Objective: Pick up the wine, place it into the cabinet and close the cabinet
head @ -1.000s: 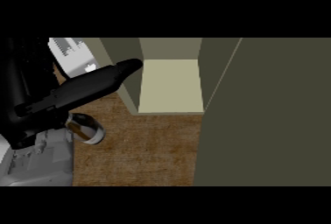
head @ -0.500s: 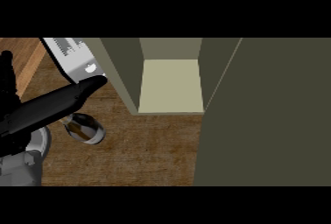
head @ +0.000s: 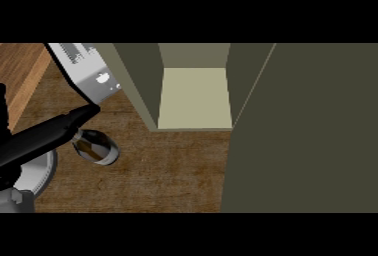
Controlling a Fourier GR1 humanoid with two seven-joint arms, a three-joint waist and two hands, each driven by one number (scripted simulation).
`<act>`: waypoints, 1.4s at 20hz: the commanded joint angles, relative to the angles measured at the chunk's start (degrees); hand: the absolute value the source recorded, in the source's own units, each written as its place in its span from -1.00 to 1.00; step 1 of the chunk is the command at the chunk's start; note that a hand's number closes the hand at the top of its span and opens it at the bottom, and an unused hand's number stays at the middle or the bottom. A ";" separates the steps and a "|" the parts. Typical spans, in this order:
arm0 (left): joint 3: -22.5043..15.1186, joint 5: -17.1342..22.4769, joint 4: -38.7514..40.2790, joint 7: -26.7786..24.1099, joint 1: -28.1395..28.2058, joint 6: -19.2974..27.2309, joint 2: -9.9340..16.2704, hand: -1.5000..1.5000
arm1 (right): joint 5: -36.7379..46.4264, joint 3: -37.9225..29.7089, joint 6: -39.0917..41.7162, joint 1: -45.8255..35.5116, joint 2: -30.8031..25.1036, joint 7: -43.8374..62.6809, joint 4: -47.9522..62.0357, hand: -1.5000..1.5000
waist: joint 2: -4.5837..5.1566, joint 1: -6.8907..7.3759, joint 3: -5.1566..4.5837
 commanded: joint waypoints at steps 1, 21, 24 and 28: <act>1.74 4.82 -0.16 -4.37 5.14 0.63 -0.60 -1.00 | 1.74 2.94 -0.81 3.93 -0.81 3.83 -13.21 -1.00 | -0.02 -0.16 0.01; 7.93 24.81 18.66 -36.00 18.67 -4.25 -4.54 -1.00 | -0.29 1.02 -1.91 1.70 -3.51 5.31 -13.93 -1.00 | 0.07 -0.09 0.01; 12.62 27.15 24.58 -36.73 13.66 -5.37 -1.65 -1.00 | 0.39 2.42 -2.07 3.92 -3.65 4.03 -14.37 -1.00 | 0.09 -0.54 0.02; 12.56 27.41 31.59 -41.99 12.76 -5.39 -3.32 -1.00 | 1.30 2.05 -3.36 0.31 -3.73 6.49 -14.10 -1.00 | 0.19 -0.48 -0.03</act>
